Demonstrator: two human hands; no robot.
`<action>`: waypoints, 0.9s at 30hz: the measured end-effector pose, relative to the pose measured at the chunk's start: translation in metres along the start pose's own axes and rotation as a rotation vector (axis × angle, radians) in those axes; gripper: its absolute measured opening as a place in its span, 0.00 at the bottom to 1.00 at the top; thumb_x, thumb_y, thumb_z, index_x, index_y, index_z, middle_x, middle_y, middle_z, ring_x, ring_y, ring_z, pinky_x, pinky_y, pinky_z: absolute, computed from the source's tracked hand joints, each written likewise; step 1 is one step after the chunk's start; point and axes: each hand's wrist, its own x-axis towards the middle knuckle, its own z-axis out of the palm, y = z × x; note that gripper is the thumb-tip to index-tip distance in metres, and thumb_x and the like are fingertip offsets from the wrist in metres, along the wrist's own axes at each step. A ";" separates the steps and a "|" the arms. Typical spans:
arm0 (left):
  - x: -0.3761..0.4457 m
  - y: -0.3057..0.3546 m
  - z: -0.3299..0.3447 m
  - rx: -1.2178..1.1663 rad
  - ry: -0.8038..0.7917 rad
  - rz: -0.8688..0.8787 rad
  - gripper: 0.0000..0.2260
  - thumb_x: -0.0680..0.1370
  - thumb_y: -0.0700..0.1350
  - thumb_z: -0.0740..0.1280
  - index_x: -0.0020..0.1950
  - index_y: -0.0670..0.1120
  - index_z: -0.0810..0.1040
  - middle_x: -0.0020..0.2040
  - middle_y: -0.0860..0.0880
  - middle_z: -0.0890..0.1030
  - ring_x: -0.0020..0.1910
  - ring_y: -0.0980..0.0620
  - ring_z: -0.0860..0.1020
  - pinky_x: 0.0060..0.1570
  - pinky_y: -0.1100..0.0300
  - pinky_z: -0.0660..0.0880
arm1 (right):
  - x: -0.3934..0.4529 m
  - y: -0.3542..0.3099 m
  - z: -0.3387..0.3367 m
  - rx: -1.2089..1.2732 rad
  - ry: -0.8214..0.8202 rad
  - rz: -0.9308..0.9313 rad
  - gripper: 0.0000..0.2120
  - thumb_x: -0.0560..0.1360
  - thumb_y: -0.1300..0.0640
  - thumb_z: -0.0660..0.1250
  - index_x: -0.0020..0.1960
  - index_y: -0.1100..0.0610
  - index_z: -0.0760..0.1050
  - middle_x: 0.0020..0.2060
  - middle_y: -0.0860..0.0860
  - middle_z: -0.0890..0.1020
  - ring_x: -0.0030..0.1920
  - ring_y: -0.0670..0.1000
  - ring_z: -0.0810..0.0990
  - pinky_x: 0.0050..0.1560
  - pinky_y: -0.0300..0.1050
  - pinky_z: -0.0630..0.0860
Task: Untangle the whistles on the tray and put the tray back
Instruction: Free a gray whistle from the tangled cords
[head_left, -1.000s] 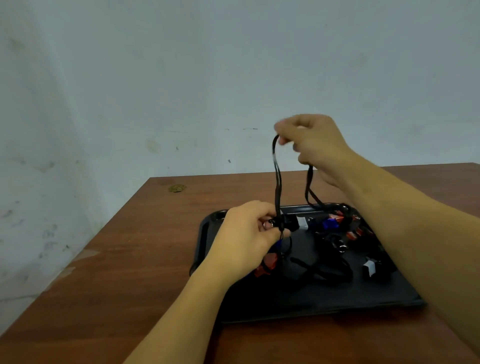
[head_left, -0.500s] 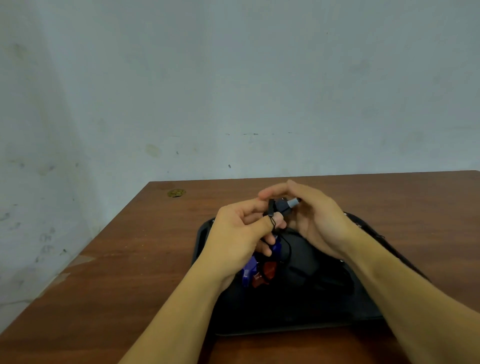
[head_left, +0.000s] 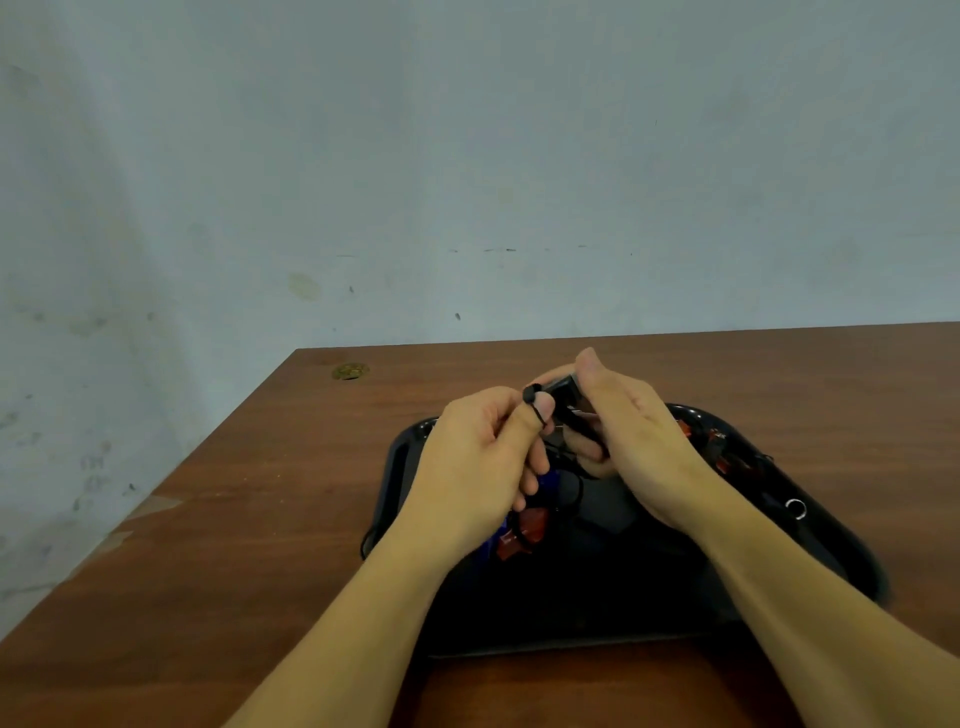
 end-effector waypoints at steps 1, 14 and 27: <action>0.000 0.001 0.001 -0.012 0.014 0.004 0.13 0.83 0.47 0.62 0.44 0.41 0.78 0.28 0.51 0.77 0.26 0.51 0.73 0.25 0.60 0.71 | 0.000 0.000 -0.002 0.041 -0.019 0.021 0.31 0.79 0.34 0.59 0.53 0.63 0.77 0.31 0.55 0.67 0.30 0.49 0.59 0.28 0.42 0.56; -0.005 0.010 0.000 -0.179 -0.084 0.022 0.11 0.84 0.40 0.59 0.47 0.39 0.79 0.31 0.47 0.77 0.27 0.51 0.74 0.26 0.61 0.71 | -0.002 0.001 -0.006 -0.158 0.180 -0.225 0.12 0.81 0.64 0.65 0.43 0.52 0.81 0.30 0.41 0.80 0.34 0.40 0.77 0.40 0.33 0.72; -0.012 0.014 -0.003 -0.701 -0.647 -0.139 0.09 0.82 0.41 0.57 0.44 0.42 0.73 0.30 0.48 0.71 0.25 0.56 0.69 0.22 0.65 0.66 | 0.005 -0.014 0.012 0.076 0.339 -0.501 0.07 0.80 0.59 0.65 0.47 0.49 0.79 0.39 0.41 0.78 0.39 0.48 0.75 0.40 0.36 0.73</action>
